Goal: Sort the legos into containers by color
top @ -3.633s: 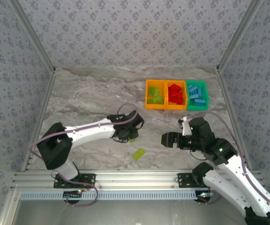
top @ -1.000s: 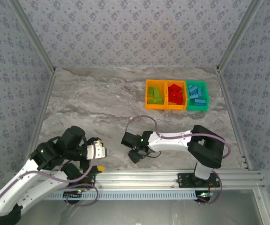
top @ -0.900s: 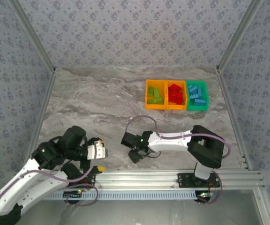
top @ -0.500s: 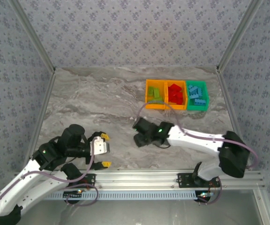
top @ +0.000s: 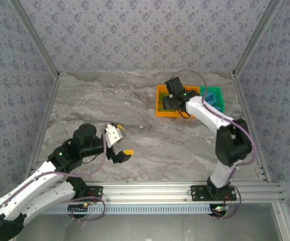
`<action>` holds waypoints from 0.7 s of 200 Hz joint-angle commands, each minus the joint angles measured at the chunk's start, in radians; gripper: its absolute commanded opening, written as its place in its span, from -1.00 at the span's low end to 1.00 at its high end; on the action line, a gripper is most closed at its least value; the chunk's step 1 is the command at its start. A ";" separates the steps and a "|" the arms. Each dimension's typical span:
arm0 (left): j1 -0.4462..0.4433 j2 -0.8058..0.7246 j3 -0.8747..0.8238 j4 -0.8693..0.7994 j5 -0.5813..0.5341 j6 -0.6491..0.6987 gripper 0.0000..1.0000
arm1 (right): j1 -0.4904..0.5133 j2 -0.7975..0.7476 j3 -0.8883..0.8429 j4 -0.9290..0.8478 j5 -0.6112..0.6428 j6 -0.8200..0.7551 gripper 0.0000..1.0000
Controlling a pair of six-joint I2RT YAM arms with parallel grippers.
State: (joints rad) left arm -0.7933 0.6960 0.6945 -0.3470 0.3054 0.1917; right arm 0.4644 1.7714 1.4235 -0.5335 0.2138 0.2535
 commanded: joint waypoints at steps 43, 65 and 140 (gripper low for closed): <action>-0.014 0.035 -0.010 0.066 -0.284 -0.094 0.98 | -0.080 0.280 0.439 -0.191 -0.057 -0.113 0.53; -0.013 0.022 -0.059 0.132 -0.456 -0.161 0.98 | -0.084 0.288 0.506 -0.248 -0.021 -0.120 0.78; 0.163 0.069 -0.293 0.523 -0.853 -0.244 0.99 | -0.087 -0.355 -0.062 -0.037 0.092 -0.085 0.92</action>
State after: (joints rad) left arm -0.7074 0.7422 0.4557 -0.0437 -0.4236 -0.0196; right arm 0.3817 1.6661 1.5562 -0.6727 0.2157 0.1490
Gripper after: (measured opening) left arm 0.992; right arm 0.954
